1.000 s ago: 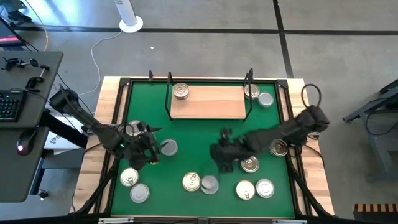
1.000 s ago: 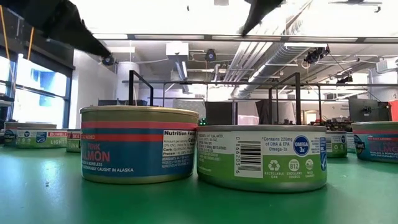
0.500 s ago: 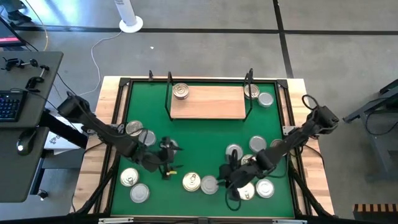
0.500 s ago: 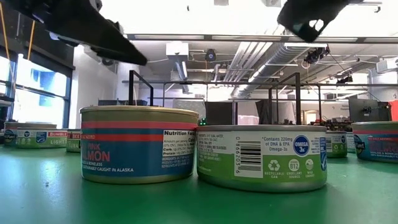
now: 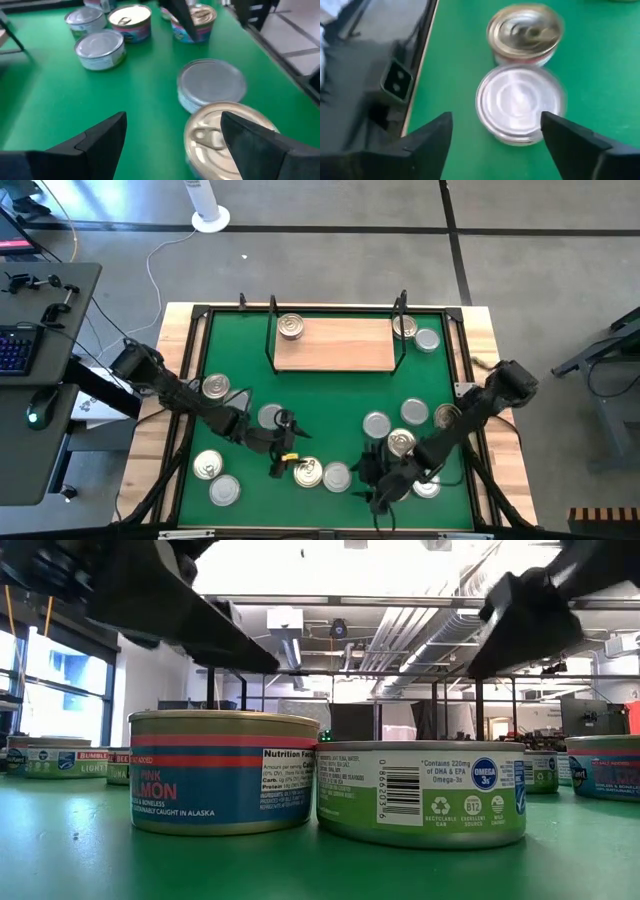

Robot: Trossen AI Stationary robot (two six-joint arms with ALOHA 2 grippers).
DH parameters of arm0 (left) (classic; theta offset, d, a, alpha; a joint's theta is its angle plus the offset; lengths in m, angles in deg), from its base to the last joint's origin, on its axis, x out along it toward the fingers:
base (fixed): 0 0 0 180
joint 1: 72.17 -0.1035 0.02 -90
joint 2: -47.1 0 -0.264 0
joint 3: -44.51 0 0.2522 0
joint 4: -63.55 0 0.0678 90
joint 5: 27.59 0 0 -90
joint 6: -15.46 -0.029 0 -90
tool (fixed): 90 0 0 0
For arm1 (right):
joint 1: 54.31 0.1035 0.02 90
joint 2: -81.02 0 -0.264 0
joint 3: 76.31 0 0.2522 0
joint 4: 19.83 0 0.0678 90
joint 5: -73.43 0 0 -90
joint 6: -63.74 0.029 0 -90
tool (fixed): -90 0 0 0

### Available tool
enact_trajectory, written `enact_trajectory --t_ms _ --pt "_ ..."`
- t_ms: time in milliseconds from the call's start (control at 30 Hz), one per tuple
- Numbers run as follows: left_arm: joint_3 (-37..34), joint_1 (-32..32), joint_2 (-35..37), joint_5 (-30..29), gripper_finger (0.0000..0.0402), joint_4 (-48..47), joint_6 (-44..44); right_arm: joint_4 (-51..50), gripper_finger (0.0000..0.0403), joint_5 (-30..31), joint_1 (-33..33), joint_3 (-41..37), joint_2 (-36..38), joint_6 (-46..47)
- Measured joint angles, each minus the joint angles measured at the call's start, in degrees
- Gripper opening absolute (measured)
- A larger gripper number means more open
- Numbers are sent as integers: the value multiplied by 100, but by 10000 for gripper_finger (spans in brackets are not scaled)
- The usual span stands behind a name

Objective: Stack canned seafood by type on shelf
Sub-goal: Put the green tuna can on the shelf

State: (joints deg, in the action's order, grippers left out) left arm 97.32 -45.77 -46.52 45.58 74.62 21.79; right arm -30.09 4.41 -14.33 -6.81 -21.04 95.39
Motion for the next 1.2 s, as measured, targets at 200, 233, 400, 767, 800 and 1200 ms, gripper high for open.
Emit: enact_trajectory --t_ms 200,233,400,767,800,1200 --pt "0 -337 -206 623 310 217 46 463 320 313 27 202 -612 -211" --pt "2 -376 -219 653 310 229 46 479 320 494 29 286 -669 -322" --pt "2 -513 -223 687 310 234 49 293 320 841 -50 501 -1032 -609" --pt "2 -512 -223 687 310 397 -45 -283 321 2331 -460 494 -1094 -466" --pt "2 -512 -223 687 310 404 -48 -216 321 2374 -516 494 -1046 -480" --pt "5 -825 -293 1143 310 567 -115 -1825 321 2273 -284 349 7 867"
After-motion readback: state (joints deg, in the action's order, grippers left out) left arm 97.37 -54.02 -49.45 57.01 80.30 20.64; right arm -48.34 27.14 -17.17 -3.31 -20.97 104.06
